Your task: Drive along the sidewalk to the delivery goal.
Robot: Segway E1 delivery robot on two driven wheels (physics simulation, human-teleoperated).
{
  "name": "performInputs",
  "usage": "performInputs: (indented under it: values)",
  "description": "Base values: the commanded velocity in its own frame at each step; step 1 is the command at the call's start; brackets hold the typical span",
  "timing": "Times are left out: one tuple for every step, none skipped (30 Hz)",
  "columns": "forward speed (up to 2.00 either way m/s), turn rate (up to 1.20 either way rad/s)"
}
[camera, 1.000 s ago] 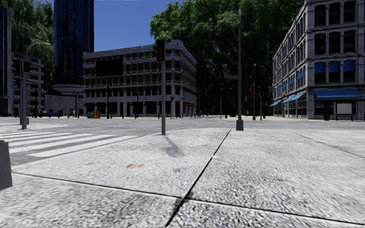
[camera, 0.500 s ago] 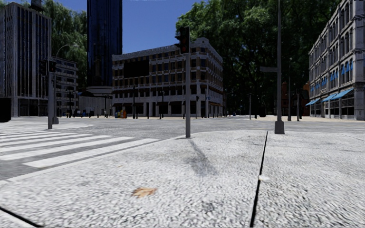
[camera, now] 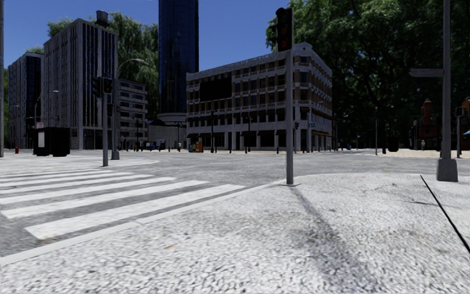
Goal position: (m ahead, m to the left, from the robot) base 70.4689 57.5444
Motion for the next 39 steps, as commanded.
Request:
performInputs:
  values:
    - [2.0, 0.0]
    - [2.0, 0.16]
    - [2.0, 0.29]
    - [2.0, 0.29]
    - [2.0, 0.38]
    - [2.0, 0.45]
    - [2.0, 0.47]
    - [2.0, 0.49]
    - [2.0, 0.51]
    - [2.0, 0.52]
    - [2.0, 0.52]
    - [2.0, 0.53]
    - [2.0, 0.55]
    - [2.0, 0.56]
    - [1.98, 0.57]
    - [1.83, 0.57]
    - [1.83, 0.57]
    - [1.63, 0.57]
    - [1.51, 0.57]
    - [1.4, 0.57]
    - [1.36, 0.57]
    - [1.35, 0.57]
    - [1.34, 0.57]
    - [1.34, 0.57]
    - [1.34, 0.57]
    - [1.34, 0.57]
    - [1.34, 0.57]
    - [1.34, 0.57]
    - [1.34, 0.57]
    - [1.34, 0.57]
    - [1.34, 0.57]
    - [1.34, 0.57]
    - [1.34, 0.57]
    - [1.34, 0.57]
    - [1.34, 0.57]
    - [1.36, 0.57]
    - [1.41, 0.57]
    - [1.41, 0.57]
    - [1.45, 0.57]
